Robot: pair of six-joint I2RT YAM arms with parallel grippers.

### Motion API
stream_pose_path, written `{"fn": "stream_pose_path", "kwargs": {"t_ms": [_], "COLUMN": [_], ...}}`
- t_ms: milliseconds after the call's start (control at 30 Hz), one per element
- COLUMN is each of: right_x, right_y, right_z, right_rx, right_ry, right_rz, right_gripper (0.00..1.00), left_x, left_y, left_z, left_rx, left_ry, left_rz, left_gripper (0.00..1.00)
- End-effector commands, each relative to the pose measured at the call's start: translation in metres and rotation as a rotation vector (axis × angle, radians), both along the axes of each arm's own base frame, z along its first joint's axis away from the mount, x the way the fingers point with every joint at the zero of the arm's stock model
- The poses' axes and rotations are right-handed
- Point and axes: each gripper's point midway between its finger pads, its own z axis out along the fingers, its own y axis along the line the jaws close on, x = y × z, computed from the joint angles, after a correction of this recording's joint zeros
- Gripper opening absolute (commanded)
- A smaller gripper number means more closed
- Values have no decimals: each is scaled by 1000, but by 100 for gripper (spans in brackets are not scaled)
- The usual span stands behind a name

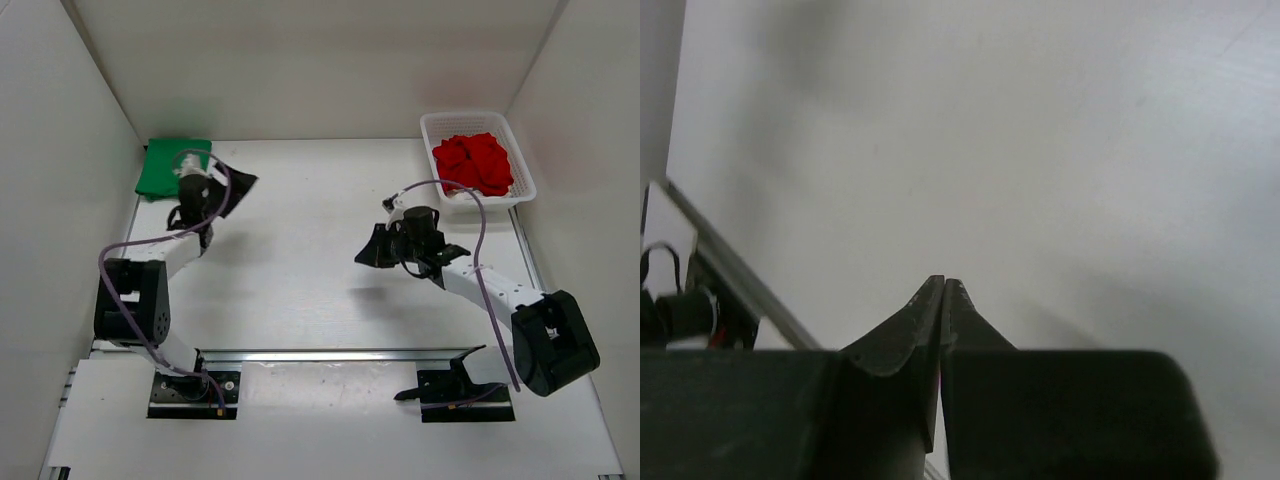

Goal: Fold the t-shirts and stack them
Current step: Grab crumpled tshirt from bin with the right arm

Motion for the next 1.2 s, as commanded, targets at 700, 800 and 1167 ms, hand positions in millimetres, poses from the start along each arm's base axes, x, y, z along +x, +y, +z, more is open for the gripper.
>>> {"fn": "stream_pose_path", "kwargs": {"t_ms": [700, 800, 1167], "right_x": [265, 279, 300], "right_y": [-353, -365, -370], "right_z": [77, 65, 64], "right_rx": [-366, -348, -290], "right_ry": [-162, -149, -133], "right_rz": [-955, -967, -916], "right_gripper": [51, 53, 17], "left_x": [-283, -282, -276], "left_y": [-216, -209, -203], "left_z": [-79, -80, -93], "left_rx": [222, 216, 216], "left_ry": [-47, -51, -14], "left_rz": [-936, -927, -902], "left_gripper": [98, 99, 99]}}
